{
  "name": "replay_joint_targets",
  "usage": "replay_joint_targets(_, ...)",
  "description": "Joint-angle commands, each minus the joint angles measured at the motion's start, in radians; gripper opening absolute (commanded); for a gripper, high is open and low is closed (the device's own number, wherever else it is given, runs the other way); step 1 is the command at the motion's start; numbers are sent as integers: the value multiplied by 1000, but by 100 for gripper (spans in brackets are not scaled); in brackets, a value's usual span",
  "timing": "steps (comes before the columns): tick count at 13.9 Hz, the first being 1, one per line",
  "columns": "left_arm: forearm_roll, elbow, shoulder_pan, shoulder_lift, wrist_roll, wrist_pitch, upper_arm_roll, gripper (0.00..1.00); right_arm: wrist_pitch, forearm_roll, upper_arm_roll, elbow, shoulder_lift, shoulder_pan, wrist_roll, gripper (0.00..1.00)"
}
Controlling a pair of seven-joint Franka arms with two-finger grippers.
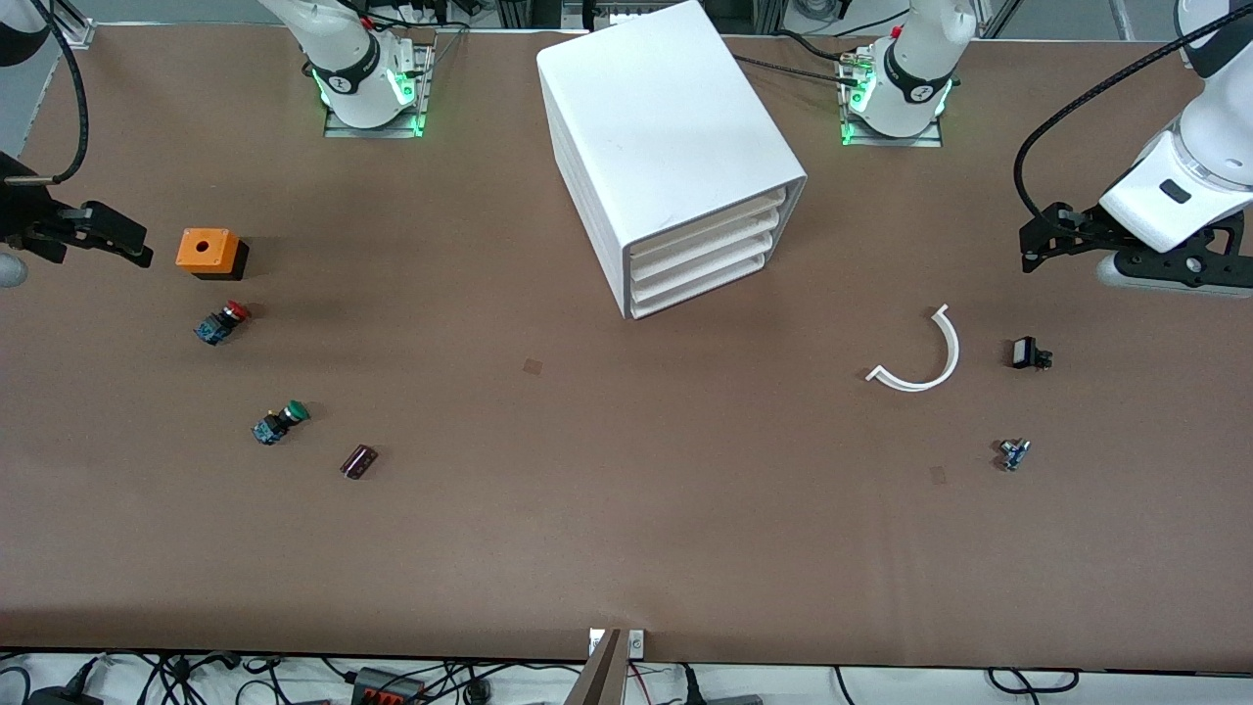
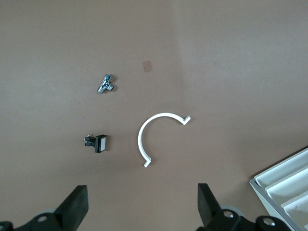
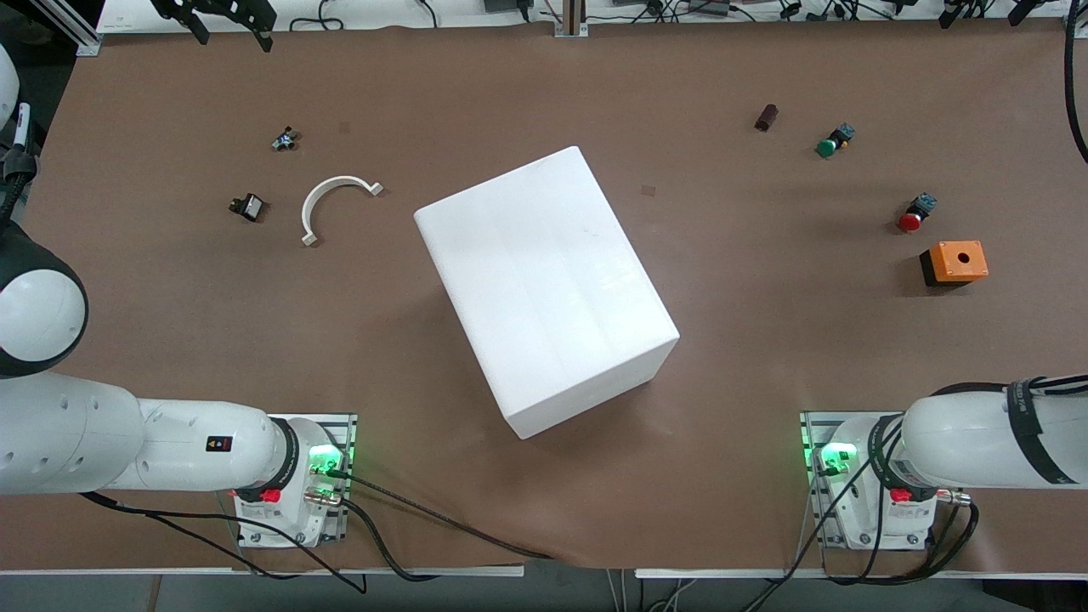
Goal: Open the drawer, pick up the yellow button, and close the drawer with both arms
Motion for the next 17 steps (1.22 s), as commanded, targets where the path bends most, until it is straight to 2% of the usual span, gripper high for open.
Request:
replay_joint_targets(1, -15, 11, 2, -12, 24, -20, 1, 100, 11, -14, 13, -16, -13, -8, -14, 100)
replay_joint_targets(8, -15, 9, 2, -12, 24, -20, 1, 100, -2, -11, 14, -12, 12, 27, -14, 100)
replay_joint_targets(13, -15, 11, -1, -12, 19, -20, 0, 100, 43, 9, 14, -2, 61, 117, 3, 100)
replay_joint_targets(17, -15, 14, -4, -12, 13, -20, 0, 100, 77, 74, 14, 5, 113, 206, 3, 100)
